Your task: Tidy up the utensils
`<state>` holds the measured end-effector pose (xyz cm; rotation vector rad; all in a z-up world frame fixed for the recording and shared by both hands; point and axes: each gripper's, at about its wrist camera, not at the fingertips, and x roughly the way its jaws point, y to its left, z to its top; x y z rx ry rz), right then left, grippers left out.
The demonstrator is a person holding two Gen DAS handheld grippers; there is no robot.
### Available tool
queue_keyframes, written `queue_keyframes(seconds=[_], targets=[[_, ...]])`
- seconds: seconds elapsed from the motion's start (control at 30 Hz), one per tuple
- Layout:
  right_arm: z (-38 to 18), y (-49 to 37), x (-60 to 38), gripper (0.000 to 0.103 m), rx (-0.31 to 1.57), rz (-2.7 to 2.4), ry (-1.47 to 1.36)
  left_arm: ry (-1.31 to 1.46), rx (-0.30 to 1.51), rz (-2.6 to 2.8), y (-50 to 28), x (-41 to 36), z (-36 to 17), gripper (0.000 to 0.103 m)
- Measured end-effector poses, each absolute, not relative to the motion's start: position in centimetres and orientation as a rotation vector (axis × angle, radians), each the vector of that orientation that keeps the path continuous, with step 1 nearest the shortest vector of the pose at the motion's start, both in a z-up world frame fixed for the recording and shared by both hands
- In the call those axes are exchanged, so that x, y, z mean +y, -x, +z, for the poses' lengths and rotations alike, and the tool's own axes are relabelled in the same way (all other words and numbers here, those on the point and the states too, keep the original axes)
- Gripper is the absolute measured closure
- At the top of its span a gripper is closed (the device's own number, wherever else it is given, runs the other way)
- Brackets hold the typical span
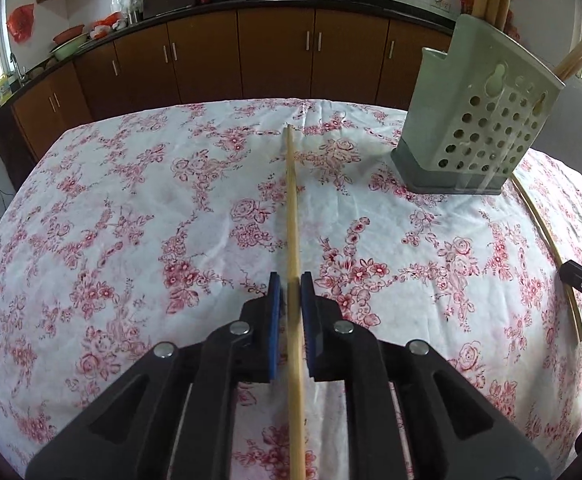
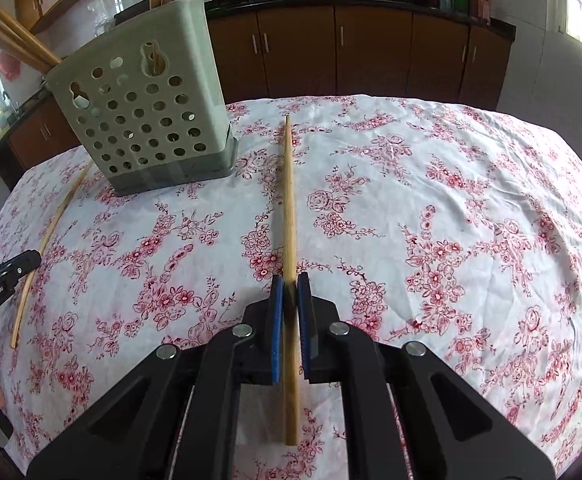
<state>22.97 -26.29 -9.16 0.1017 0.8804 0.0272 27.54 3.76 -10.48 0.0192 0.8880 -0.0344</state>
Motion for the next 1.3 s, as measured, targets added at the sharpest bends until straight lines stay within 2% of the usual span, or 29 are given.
queue_keyframes(seconds=[1.3], targets=[[-9.22,-22.48,-25.89,0.094,0.864,0.023,-0.086,0.013,0.885,-0.047,-27.43,4.04,-10.47,0.090]])
